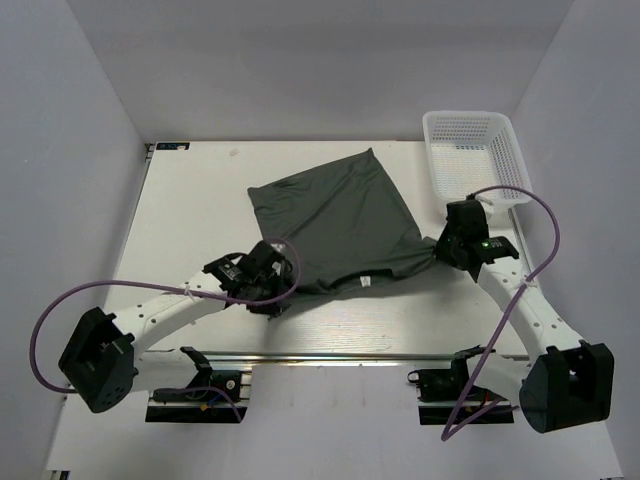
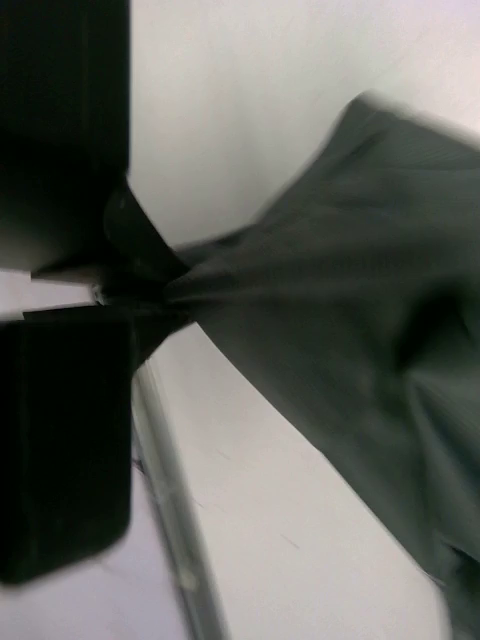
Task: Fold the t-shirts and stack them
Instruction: Flatten out the tshirt
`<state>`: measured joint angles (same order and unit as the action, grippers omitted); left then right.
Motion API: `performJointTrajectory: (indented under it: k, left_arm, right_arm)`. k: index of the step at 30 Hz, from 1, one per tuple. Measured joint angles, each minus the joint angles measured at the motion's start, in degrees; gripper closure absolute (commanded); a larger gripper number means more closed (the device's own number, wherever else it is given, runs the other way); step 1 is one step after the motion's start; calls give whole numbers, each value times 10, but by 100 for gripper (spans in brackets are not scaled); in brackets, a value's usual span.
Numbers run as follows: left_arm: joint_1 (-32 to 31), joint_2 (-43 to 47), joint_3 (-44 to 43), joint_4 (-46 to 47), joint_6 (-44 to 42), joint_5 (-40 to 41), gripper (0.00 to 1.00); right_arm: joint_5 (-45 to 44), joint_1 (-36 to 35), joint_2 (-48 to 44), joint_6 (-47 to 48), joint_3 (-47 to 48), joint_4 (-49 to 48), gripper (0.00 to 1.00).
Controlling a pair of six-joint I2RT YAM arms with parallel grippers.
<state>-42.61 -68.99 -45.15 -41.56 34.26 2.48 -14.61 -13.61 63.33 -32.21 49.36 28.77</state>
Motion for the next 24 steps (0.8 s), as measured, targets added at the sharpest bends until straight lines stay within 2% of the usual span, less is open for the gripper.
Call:
performJointTrajectory:
  k: [1, 4, 5, 7, 8, 10, 11, 15, 19, 24]
  left_arm:
    - [-4, -3, 17, -4, 0, -19, 73]
    - [-18, 0, 48, -31, -5, -58, 50]
    - [-23, 5, 51, -41, -8, -66, 30]
    - [-30, 23, 49, -54, -17, -78, 9]
    - [-32, 35, 46, -58, -21, -82, 1]
    - [-33, 54, 35, -64, -22, -82, 1]
    - [-33, 62, 28, -61, -23, -80, 1]
    - [-34, 59, -9, -53, -29, -38, 1]
    - [-30, 1, -64, -35, -30, 33, 1]
    - [-22, -130, -176, -10, -40, 118, 1]
  right_arm:
    - [-16, 2, 4, -5, -10, 19, 89]
    - [-59, 9, 12, -14, -28, 68, 86]
    - [-76, 12, 14, -17, -29, 82, 89]
    - [-111, 17, 13, -23, -24, 103, 87]
    - [-129, 20, 13, -26, -18, 114, 65]
    - [-160, 26, 13, -30, 2, 131, 31]
    - [-171, 28, 13, -29, 15, 139, 10]
    - [-200, 32, 12, -28, 41, 151, 10]
    - [-184, 34, 12, -18, 40, 166, 10]
    - [-28, 33, -3, 56, -4, 102, 10]
